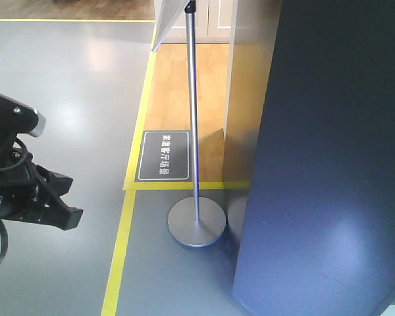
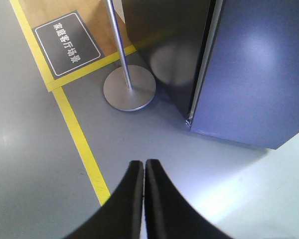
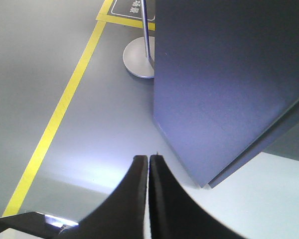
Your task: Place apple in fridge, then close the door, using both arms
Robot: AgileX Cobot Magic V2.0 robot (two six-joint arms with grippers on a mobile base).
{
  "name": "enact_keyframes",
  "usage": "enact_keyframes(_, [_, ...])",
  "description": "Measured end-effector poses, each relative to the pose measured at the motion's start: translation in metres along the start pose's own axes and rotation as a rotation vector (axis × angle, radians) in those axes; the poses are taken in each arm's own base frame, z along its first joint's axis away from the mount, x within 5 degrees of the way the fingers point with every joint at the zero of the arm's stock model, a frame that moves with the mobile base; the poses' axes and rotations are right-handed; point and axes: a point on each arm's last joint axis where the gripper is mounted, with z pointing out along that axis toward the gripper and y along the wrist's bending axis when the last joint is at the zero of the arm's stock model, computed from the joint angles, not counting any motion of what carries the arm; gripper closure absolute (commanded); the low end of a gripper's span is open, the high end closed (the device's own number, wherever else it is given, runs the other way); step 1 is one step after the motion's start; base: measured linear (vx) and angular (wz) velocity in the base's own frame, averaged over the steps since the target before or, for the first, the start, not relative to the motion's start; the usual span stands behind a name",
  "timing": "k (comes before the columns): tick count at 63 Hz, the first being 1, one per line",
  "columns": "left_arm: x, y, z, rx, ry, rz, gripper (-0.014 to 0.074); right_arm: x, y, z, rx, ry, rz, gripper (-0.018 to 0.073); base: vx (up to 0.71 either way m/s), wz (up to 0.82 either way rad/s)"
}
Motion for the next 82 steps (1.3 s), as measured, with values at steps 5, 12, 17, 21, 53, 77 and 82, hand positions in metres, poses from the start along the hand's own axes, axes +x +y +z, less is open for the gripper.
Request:
enact_keyframes(5, [0.000,0.000,0.000,0.000,0.000,-0.001,0.0603,-0.009,0.001,0.013,0.023,0.040,-0.023,0.0568,0.00,0.00])
enact_keyframes(12, [0.000,0.000,0.000,0.000,0.000,-0.001,0.0603,-0.021,0.002,0.032,0.067,0.117,-0.062,0.0563,0.00,0.00])
enact_keyframes(17, [0.000,0.000,0.000,0.000,0.000,-0.001,0.0603,-0.031,0.003,0.043,0.082,0.160,-0.079,0.0564,0.00,0.01])
enact_keyframes(21, [0.000,0.000,0.000,0.000,0.000,-0.001,0.0603,-0.043,0.005,0.050,0.088,0.176,-0.077,0.0564,0.00,0.01])
enact_keyframes(53, [0.000,0.000,0.000,0.000,0.000,-0.001,0.0603,-0.125,-0.022,0.062,0.141,0.113,0.106,0.0563,0.00,0.00])
enact_keyframes(77, [0.000,0.000,0.000,0.000,0.000,-0.001,0.0603,-0.148,-0.073,0.049,0.306,-0.220,0.269,0.0563,0.00,0.00])
enact_keyframes(82, [0.000,0.000,0.000,0.000,0.000,-0.001,0.0603,-0.152,-0.081,0.049,0.335,-0.277,0.276,0.0563,0.00,0.00])
